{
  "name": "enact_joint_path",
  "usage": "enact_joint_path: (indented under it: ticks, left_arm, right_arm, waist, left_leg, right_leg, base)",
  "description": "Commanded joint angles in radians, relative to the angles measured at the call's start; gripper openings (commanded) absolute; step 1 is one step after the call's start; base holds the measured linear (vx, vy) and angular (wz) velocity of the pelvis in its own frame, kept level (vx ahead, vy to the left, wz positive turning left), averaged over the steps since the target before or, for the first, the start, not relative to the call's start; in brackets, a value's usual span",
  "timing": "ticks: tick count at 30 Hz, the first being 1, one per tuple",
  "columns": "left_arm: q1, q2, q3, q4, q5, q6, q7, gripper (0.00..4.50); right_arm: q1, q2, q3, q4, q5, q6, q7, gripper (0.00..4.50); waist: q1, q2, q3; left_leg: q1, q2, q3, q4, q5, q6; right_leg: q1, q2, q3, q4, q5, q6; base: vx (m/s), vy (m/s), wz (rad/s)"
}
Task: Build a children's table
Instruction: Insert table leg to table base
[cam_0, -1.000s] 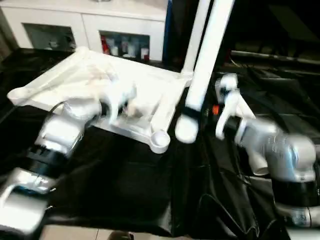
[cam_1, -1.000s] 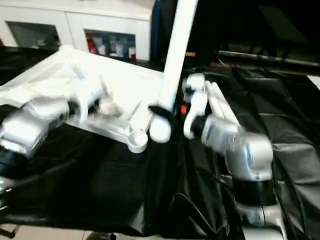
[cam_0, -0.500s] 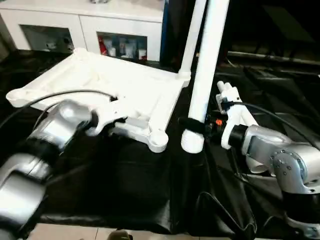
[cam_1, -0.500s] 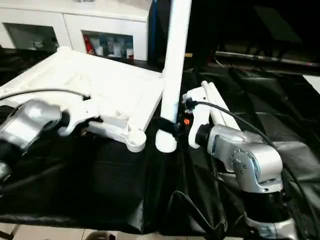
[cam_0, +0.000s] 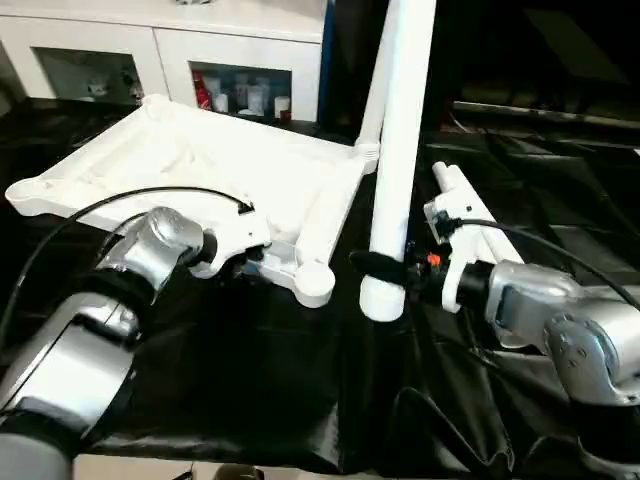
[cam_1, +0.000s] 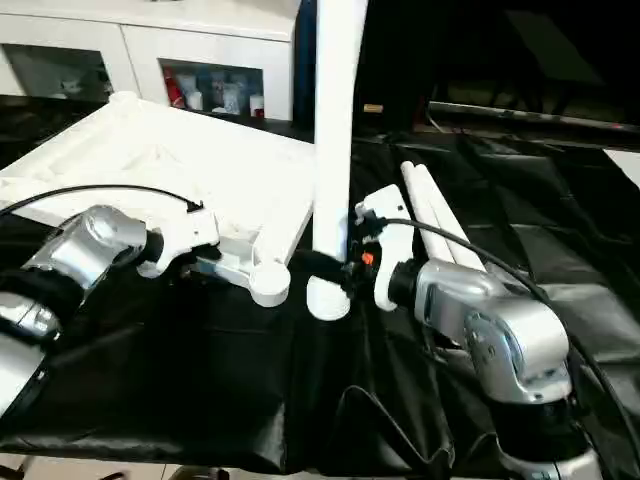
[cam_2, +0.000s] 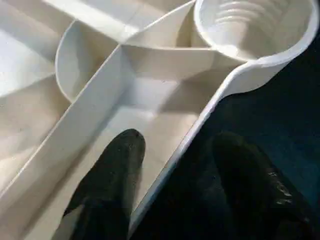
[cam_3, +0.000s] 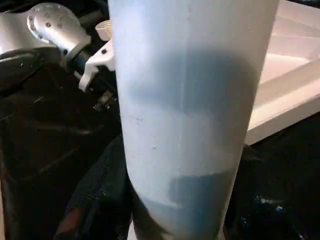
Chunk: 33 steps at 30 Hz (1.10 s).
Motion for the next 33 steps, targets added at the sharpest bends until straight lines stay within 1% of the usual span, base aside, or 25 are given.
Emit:
enact_joint_path:
  ticks: [1, 6, 8, 10, 11, 13, 14, 15, 16, 17, 18, 19, 20, 22, 23, 24, 25, 26, 27, 28, 29, 30, 31, 32, 33]
  left_arm:
    - [-0.016, -0.004, -0.020, 0.023, 0.011, 0.002, -0.043, 2.26]
    - [-0.027, -0.006, -0.028, 0.061, 0.060, -0.018, -0.068, 1.81]
    - [-0.027, 0.003, -0.050, 0.059, 0.096, -0.023, -0.074, 1.69]
    - [-0.028, 0.009, -0.063, 0.055, 0.115, -0.021, -0.075, 1.52]
    - [-0.029, 0.009, -0.064, 0.055, 0.118, -0.012, -0.074, 1.33]
    - [-0.030, 0.008, -0.064, 0.058, 0.117, -0.004, -0.078, 1.31]
    - [-0.033, 0.005, -0.060, 0.062, 0.115, 0.003, -0.088, 1.28]
    - [-0.035, -0.010, -0.039, 0.065, 0.098, 0.049, -0.114, 1.19]
    - [-0.033, -0.023, -0.019, 0.061, 0.082, 0.110, -0.146, 1.09]
    - [-0.033, -0.023, -0.019, 0.061, 0.082, 0.110, -0.146, 0.99]
    - [-0.032, -0.026, -0.014, 0.060, 0.081, 0.128, -0.154, 0.95]
    - [-0.029, -0.032, -0.006, 0.058, 0.076, 0.156, -0.142, 0.90]
    - [-0.026, -0.042, 0.007, 0.055, 0.067, 0.194, -0.123, 0.90]
    - [-0.014, -0.061, 0.043, 0.044, 0.038, 0.267, -0.080, 0.78]
    - [-0.014, -0.061, 0.043, 0.044, 0.038, 0.267, -0.080, 0.72]
    - [-0.008, -0.074, 0.081, 0.032, 0.008, 0.339, -0.036, 0.72]
    - [-0.007, -0.077, 0.090, 0.029, 0.002, 0.360, -0.026, 0.69]
    - [0.001, -0.081, 0.107, 0.010, -0.011, 0.385, -0.011, 0.60]
    - [0.003, -0.083, 0.112, 0.004, -0.013, 0.392, -0.005, 0.60]
    - [0.034, -0.092, 0.145, -0.058, -0.029, 0.424, 0.049, 0.58]
    - [0.052, -0.096, 0.159, -0.093, -0.031, 0.431, 0.071, 0.55]
    - [0.075, -0.101, 0.169, -0.135, -0.029, 0.428, 0.098, 0.50]
    - [0.076, -0.101, 0.169, -0.137, -0.029, 0.428, 0.099, 0.45]
    - [0.142, -0.105, 0.165, -0.251, -0.003, 0.415, 0.153, 0.45]
    - [0.142, -0.105, 0.165, -0.251, -0.003, 0.415, 0.153, 0.41]
  right_arm:
    - [0.004, -0.013, -0.001, -0.019, -0.003, -0.012, 0.007, 1.91]
    - [0.000, -0.019, 0.010, -0.011, -0.012, -0.024, 0.013, 1.91]
    - [-0.001, -0.022, 0.017, -0.006, -0.020, -0.032, 0.015, 1.91]
    - [-0.001, -0.020, 0.019, -0.003, -0.025, -0.037, 0.013, 1.91]
    - [-0.001, -0.019, 0.020, -0.003, -0.026, -0.038, 0.011, 1.91]
    - [0.000, -0.018, 0.022, -0.003, -0.029, -0.040, 0.011, 1.91]
    - [0.002, -0.019, 0.025, -0.003, -0.031, -0.043, 0.010, 1.91]
    - [0.007, -0.014, 0.027, -0.002, -0.034, -0.049, 0.004, 1.91]
    - [0.011, -0.008, 0.027, -0.001, -0.038, -0.055, -0.006, 1.91]
    - [0.011, -0.008, 0.027, -0.001, -0.038, -0.055, -0.006, 1.91]
    - [0.011, -0.005, 0.027, 0.000, -0.040, -0.056, -0.008, 1.91]
    - [0.012, 0.001, 0.023, 0.000, -0.040, -0.055, -0.015, 1.91]
    - [0.013, 0.007, 0.018, 0.003, -0.040, -0.053, -0.025, 1.91]
    - [0.018, 0.023, 0.008, 0.011, -0.043, -0.053, -0.050, 1.91]
    - [0.018, 0.023, 0.008, 0.011, -0.043, -0.053, -0.050, 1.91]
    - [0.024, 0.037, 0.004, 0.015, -0.048, -0.057, -0.070, 1.91]
    - [0.025, 0.040, 0.003, 0.016, -0.049, -0.057, -0.075, 1.91]
    - [0.028, 0.048, 0.000, 0.018, -0.051, -0.058, -0.085, 1.91]
    - [0.029, 0.050, -0.001, 0.018, -0.052, -0.059, -0.088, 1.91]
    - [0.033, 0.062, -0.005, 0.024, -0.057, -0.064, -0.106, 1.91]
    - [0.034, 0.068, -0.006, 0.027, -0.060, -0.066, -0.112, 1.91]
    - [0.036, 0.073, -0.009, 0.028, -0.063, -0.067, -0.119, 1.91]
    - [0.036, 0.073, -0.009, 0.029, -0.063, -0.067, -0.119, 1.91]
    - [0.037, 0.085, -0.015, 0.036, -0.069, -0.066, -0.135, 1.91]
    - [0.037, 0.085, -0.015, 0.036, -0.069, -0.066, -0.135, 1.91]
  waist:
    - [0.000, 0.001, -0.079]
    - [0.001, 0.000, -0.078]
    - [0.001, 0.003, -0.078]
    - [0.001, 0.003, -0.079]
    - [0.001, 0.008, -0.080]
    - [0.000, 0.005, -0.079]
    - [0.001, 0.007, -0.079]
    - [0.001, 0.010, -0.080]
    - [0.002, 0.022, -0.080]
    - [0.002, 0.022, -0.080]
    - [0.002, 0.019, -0.081]
    - [0.003, 0.024, -0.081]
    - [0.001, 0.020, -0.081]
    - [0.003, 0.019, -0.080]
    - [0.009, 0.048, -0.081]
    - [0.005, 0.044, -0.078]
    - [0.004, 0.045, -0.078]
    - [0.004, 0.036, -0.080]
    - [0.005, 0.038, -0.080]
    - [0.005, 0.047, -0.081]
    - [0.003, 0.046, -0.082]
    - [0.003, 0.045, -0.081]
    - [0.001, 0.045, -0.080]
    - [0.001, 0.043, -0.083]
    - [-0.001, 0.045, -0.081]
  left_leg:
    - [0.016, 0.026, -0.007, -0.069, -0.193, -0.038]
    - [0.016, 0.026, -0.008, -0.070, -0.191, -0.036]
    - [0.017, 0.028, -0.009, -0.070, -0.193, -0.038]
    - [0.016, 0.028, -0.010, -0.070, -0.187, -0.039]
    - [0.016, 0.028, -0.011, -0.070, -0.187, -0.040]
    - [0.016, 0.028, -0.010, -0.070, -0.191, -0.040]
    - [0.017, 0.028, -0.010, -0.070, -0.192, -0.040]
    - [0.017, 0.028, -0.010, -0.070, -0.192, -0.041]
    - [0.018, 0.027, -0.012, -0.069, -0.200, -0.047]
    - [0.018, 0.027, -0.012, -0.069, -0.200, -0.047]
    - [0.017, 0.026, -0.011, -0.069, -0.201, -0.044]
    - [0.016, 0.024, -0.011, -0.067, -0.200, -0.042]
    - [0.017, 0.025, -0.010, -0.068, -0.205, -0.041]
    - [0.017, 0.022, -0.010, -0.067, -0.214, -0.036]
    - [0.018, 0.022, -0.015, -0.066, -0.223, -0.043]
    - [0.019, 0.023, -0.016, -0.068, -0.250, -0.043]
    - [0.020, 0.023, -0.015, -0.068, -0.262, -0.045]
    - [0.018, 0.016, -0.012, -0.065, -0.249, -0.033]
    - [0.014, 0.014, -0.012, -0.065, -0.237, -0.028]
    - [0.013, 0.017, -0.014, -0.065, -0.232, -0.027]
    - [0.011, 0.020, -0.016, -0.067, -0.230, -0.029]
    - [0.014, 0.016, -0.014, -0.065, -0.237, -0.027]
    - [0.013, 0.014, -0.013, -0.064, -0.235, -0.025]
    - [0.016, 0.019, -0.016, -0.067, -0.234, -0.025]
    - [0.014, 0.022, -0.018, -0.069, -0.240, -0.025]
  right_leg:
    - [0.057, -0.096, 0.062, -0.074, -0.261, -0.126]
    - [0.057, -0.097, 0.061, -0.078, -0.291, -0.106]
    - [0.056, -0.097, 0.061, -0.077, -0.289, -0.104]
    - [0.057, -0.097, 0.061, -0.074, -0.269, -0.112]
    - [0.057, -0.097, 0.061, -0.073, -0.260, -0.116]
    - [0.058, -0.096, 0.061, -0.073, -0.249, -0.125]
    - [0.058, -0.096, 0.062, -0.073, -0.245, -0.130]
    - [0.059, -0.097, 0.062, -0.072, -0.239, -0.133]
    - [0.059, -0.096, 0.061, -0.069, -0.218, -0.149]
    - [0.059, -0.096, 0.061, -0.069, -0.218, -0.149]
    - [0.061, -0.095, 0.061, -0.069, -0.205, -0.158]
    - [0.063, -0.096, 0.061, -0.070, -0.206, -0.162]
    - [0.061, -0.094, 0.061, -0.071, -0.212, -0.164]
    - [0.062, -0.096, 0.059, -0.076, -0.253, -0.160]
    - [0.061, -0.098, 0.059, -0.073, -0.260, -0.163]
    - [0.061, -0.095, 0.057, -0.082, -0.282, -0.160]
    - [0.062, -0.093, 0.056, -0.082, -0.288, -0.162]
    - [0.065, -0.093, 0.055, -0.085, -0.314, -0.154]
    - [0.066, -0.092, 0.054, -0.086, -0.321, -0.149]
    - [0.066, -0.093, 0.054, -0.088, -0.337, -0.138]
    - [0.068, -0.095, 0.053, -0.086, -0.332, -0.138]
    - [0.064, -0.091, 0.051, -0.093, -0.362, -0.123]
    - [0.064, -0.089, 0.051, -0.094, -0.367, -0.120]
    - [0.063, -0.091, 0.051, -0.094, -0.372, -0.115]
    - [0.062, -0.090, 0.050, -0.093, -0.373, -0.114]
  base:
    - [0.000, 0.000, 0.00]
    - [0.000, 0.000, 0.00]
    - [0.000, 0.000, 0.00]
    - [0.000, 0.000, 0.00]
    - [0.000, 0.000, 0.00]
    - [0.000, 0.000, 0.00]
    - [0.000, 0.000, 0.00]
    - [0.000, 0.000, 0.00]
    - [0.000, 0.000, 0.00]
    - [0.000, 0.000, 0.00]
    - [0.000, 0.000, 0.00]
    - [0.000, 0.000, 0.00]
    - [0.000, 0.000, 0.00]
    - [0.000, 0.000, 0.00]
    - [0.000, 0.000, 0.00]
    - [0.000, 0.000, 0.00]
    - [0.000, 0.000, 0.00]
    - [0.000, 0.000, 0.00]
    - [0.000, 0.000, 0.00]
    - [0.000, 0.000, 0.00]
    - [0.000, 0.000, 0.00]
    - [0.000, 0.000, 0.00]
    - [0.000, 0.000, 0.00]
    - [0.000, 0.000, 0.00]
    - [0.000, 0.000, 0.00]
